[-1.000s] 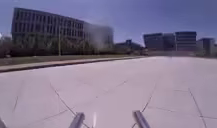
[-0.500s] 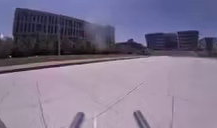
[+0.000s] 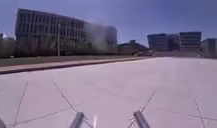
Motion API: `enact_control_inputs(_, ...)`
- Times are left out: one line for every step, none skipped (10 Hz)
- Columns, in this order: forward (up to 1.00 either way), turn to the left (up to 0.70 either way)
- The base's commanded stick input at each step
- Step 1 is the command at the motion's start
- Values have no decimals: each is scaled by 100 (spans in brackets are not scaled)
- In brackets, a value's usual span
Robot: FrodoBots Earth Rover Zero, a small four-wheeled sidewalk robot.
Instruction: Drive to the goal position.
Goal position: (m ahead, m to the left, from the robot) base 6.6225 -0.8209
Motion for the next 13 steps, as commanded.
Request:
enact_control_inputs(100, 0)
enact_control_inputs(100, 0)
enact_control_inputs(100, 0)
enact_control_inputs(100, 0)
enact_control_inputs(100, 0)
enact_control_inputs(100, 0)
enact_control_inputs(100, -4)
enact_control_inputs(100, -27)
enact_control_inputs(100, -27)
enact_control_inputs(100, -27)
enact_control_inputs(100, -27)
enact_control_inputs(100, -27)
enact_control_inputs(100, -27)
